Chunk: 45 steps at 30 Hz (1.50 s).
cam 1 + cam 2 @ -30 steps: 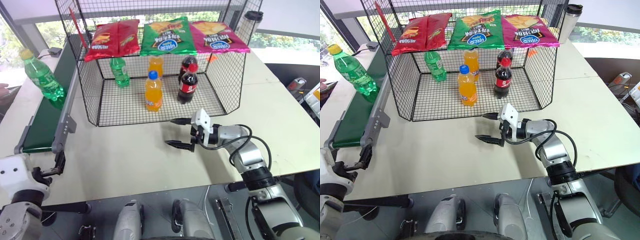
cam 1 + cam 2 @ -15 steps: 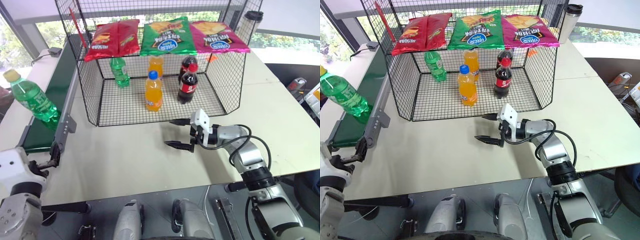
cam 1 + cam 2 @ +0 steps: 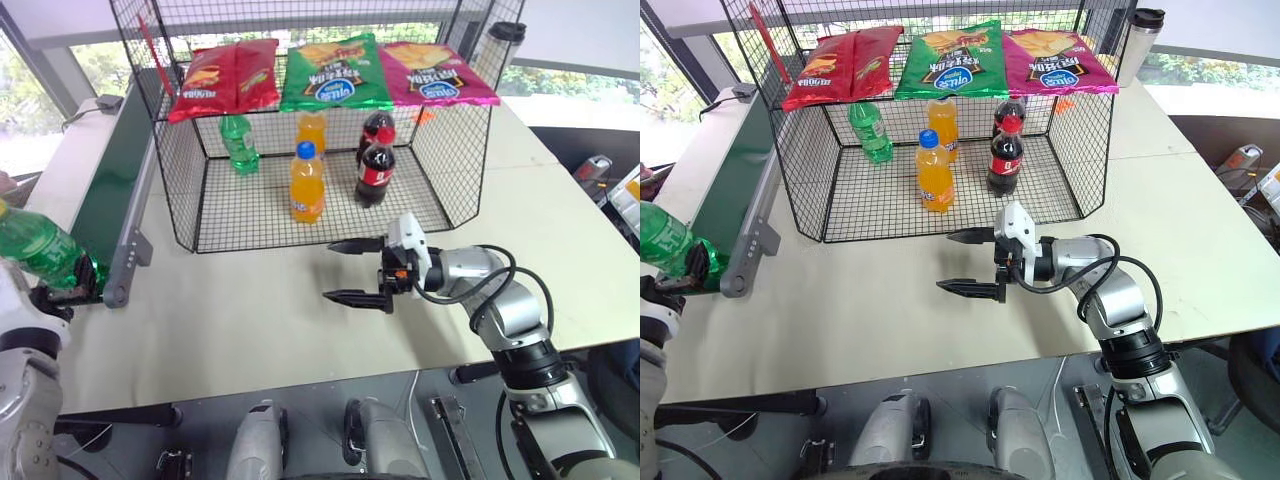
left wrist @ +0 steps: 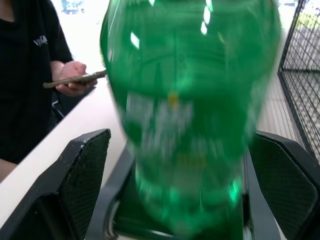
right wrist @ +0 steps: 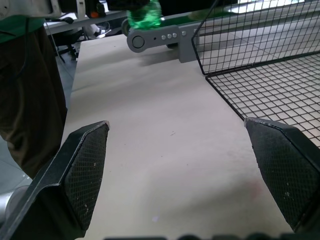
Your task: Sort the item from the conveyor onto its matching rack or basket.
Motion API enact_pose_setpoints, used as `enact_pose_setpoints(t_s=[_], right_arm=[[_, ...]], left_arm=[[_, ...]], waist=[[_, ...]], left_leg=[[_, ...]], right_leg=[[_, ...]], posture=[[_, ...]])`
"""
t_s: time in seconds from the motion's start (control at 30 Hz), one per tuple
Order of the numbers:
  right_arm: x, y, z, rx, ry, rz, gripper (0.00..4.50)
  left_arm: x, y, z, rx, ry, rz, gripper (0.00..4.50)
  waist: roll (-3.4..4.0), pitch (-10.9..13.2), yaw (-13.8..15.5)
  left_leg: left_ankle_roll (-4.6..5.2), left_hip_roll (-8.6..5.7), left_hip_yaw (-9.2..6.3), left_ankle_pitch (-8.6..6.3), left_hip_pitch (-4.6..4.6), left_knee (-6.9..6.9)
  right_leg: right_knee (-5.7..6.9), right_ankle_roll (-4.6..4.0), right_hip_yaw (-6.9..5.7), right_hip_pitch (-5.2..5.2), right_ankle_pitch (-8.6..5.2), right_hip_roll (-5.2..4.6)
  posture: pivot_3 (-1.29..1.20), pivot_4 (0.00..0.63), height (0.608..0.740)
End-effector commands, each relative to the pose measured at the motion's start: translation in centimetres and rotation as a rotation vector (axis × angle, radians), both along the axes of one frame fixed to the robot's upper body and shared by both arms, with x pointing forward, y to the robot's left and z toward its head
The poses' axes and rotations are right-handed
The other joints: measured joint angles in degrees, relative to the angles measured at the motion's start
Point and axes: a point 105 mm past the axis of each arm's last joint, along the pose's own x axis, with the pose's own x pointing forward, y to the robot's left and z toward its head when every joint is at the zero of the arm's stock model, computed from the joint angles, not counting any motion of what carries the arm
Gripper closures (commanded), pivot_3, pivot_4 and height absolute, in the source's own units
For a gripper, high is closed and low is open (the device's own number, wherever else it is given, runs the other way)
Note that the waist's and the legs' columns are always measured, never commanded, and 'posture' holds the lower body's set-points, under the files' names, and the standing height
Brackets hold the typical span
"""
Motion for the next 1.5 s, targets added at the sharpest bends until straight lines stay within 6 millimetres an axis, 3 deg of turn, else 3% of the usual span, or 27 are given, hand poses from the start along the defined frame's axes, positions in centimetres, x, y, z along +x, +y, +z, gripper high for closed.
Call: enact_pose_setpoints(t_s=[0.03,0.07,0.23,0.4,0.53,0.73,0.87,1.0,1.17,1.5], right_arm=[[0.0,0.1,1.2,0.016,-0.055,-0.005,0.0],[0.1,0.1,1.2,0.015,-0.056,-0.01,0.0],[0.3,-0.2,1.0,0.008,-0.061,-0.028,0.0],[0.2,-0.2,0.9,0.007,-0.056,-0.024,0.0],[-0.3,-0.2,1.2,0.018,-0.04,0.013,0.0],[-0.4,-0.1,1.1,0.021,-0.037,0.015,0.0],[-0.2,-0.3,0.9,0.019,-0.036,0.012,0.0],[-0.1,-0.4,0.8,0.02,-0.04,0.008,0.0],[-0.2,-0.5,1.0,0.023,-0.049,0.006,0.0],[1.0,-0.1,1.6,0.058,-0.081,-0.087,0.0]], left_arm=[[0.1,-0.3,0.6,0.012,-0.031,-0.015,1.39],[0.3,-0.6,0.4,0.006,-0.028,-0.028,1.67],[0.2,-1.4,-0.2,-0.012,-0.014,-0.055,1.68],[-0.1,-1.7,0.8,-0.011,-0.032,-0.07,1.68],[-0.6,-2.0,2.0,0.012,-0.04,-0.078,1.68],[-0.6,-2.5,5.9,0.132,-0.117,-0.068,1.68],[0.8,-4.6,7.5,0.153,-0.148,-0.163,1.68],[2.4,-9.0,6.2,0.097,-0.085,-0.392,1.68],[3.2,-12.5,4.4,0.059,-0.014,-0.555,1.68],[8.1,-14.9,2.5,0.033,-0.006,-0.588,1.68]], waist=[[0.0,0.0,0.0],[0.0,0.0,0.0],[0.02,0.0,0.1],[0.02,0.0,0.1],[0.01,0.0,0.0],[-0.04,0.0,0.0],[-0.04,0.0,0.0],[-0.04,0.0,0.0],[-0.04,0.0,-0.2],[-0.04,0.0,0.0]], left_leg=[[0.0,0.0,0.0,0.0,0.0,0.0],[0.0,0.0,0.0,0.0,0.0,0.0],[0.0,0.0,0.01,0.0,0.01,0.0],[0.0,-0.02,0.01,0.0,0.02,0.01],[0.0,-0.01,-0.02,0.0,0.02,0.01],[0.0,-0.01,-0.03,0.0,-0.01,0.01],[0.0,-0.02,-0.02,0.0,-0.01,0.01],[0.0,-0.03,-0.01,0.0,-0.01,0.0],[-0.01,-0.02,-0.01,0.0,-0.02,0.0],[-0.05,-0.01,0.01,0.04,-0.01,0.0]], right_leg=[[0.0,0.0,0.01,0.0,0.0,0.0],[0.0,0.01,0.0,0.0,0.0,0.0],[0.0,-0.01,0.0,0.03,0.01,-0.01],[0.0,-0.02,0.0,0.06,0.0,-0.03],[0.0,-0.01,0.0,0.04,0.01,-0.03],[-0.02,-0.02,-0.01,0.03,0.01,-0.02],[-0.02,0.0,-0.01,0.04,0.02,-0.02],[-0.03,0.13,0.0,0.04,0.09,-0.02],[-0.03,0.14,0.01,0.03,0.1,0.0],[-0.02,0.09,-0.01,0.03,0.14,0.07]], posture=[[0.0,0.15,0.74],[0.0,0.15,0.74],[0.0,0.15,0.74],[0.0,0.15,0.74],[0.0,0.15,0.74],[0.0,0.15,0.74],[0.0,0.15,0.74],[0.0,0.15,0.74],[0.0,0.15,0.74],[0.0,0.15,0.74]])
